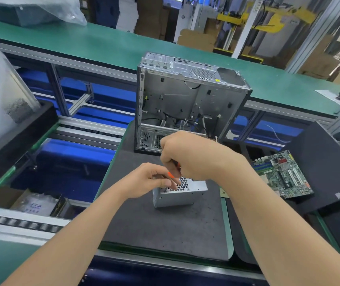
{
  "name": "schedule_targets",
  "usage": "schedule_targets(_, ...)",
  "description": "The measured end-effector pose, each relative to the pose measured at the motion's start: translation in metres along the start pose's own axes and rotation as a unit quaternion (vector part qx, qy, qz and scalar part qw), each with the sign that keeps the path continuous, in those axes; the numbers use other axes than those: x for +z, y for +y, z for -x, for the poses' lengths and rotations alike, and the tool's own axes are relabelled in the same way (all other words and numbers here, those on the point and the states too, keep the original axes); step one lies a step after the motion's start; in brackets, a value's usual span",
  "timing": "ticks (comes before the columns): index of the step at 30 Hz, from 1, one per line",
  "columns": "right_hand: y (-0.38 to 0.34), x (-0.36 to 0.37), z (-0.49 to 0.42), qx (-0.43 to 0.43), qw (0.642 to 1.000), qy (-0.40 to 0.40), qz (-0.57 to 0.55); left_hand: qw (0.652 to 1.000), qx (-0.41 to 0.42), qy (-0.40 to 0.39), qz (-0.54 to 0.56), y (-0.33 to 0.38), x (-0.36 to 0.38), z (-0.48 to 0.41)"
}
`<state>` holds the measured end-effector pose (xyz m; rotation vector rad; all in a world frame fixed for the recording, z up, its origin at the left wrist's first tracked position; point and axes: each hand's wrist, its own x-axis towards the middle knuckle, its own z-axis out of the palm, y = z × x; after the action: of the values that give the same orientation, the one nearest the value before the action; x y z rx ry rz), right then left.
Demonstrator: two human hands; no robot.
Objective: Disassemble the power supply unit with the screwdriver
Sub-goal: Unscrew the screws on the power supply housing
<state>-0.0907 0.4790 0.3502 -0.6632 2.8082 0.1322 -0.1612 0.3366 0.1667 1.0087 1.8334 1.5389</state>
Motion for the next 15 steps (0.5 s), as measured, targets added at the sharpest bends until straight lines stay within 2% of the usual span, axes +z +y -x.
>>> schedule_targets(5,0.007,0.004,0.0,-0.011,1.0,-0.004,0.003,1.0,0.007,0.019,-0.007,0.006,0.006,0.0)
schedule_targets(7,0.01,0.005,0.004,0.006,0.999,0.027,-0.016,0.999,0.011,0.033,-0.023,0.006,0.009,0.0)
schedule_targets(9,0.01,0.009,0.004,0.054,0.993,0.102,0.004,0.999,0.013,0.037,-0.032,0.005,0.01,-0.001)
schedule_targets(11,0.005,0.012,0.0,0.142,0.977,0.151,0.044,0.999,0.004,0.037,-0.028,0.005,0.011,0.0)
schedule_targets(13,-0.001,0.015,-0.006,0.235,0.961,0.142,0.0,0.999,0.0,0.041,-0.026,0.006,0.013,0.001)
schedule_targets(15,-0.002,0.019,-0.012,0.277,0.951,0.126,-0.054,0.999,0.003,0.045,-0.026,0.007,0.013,0.002)
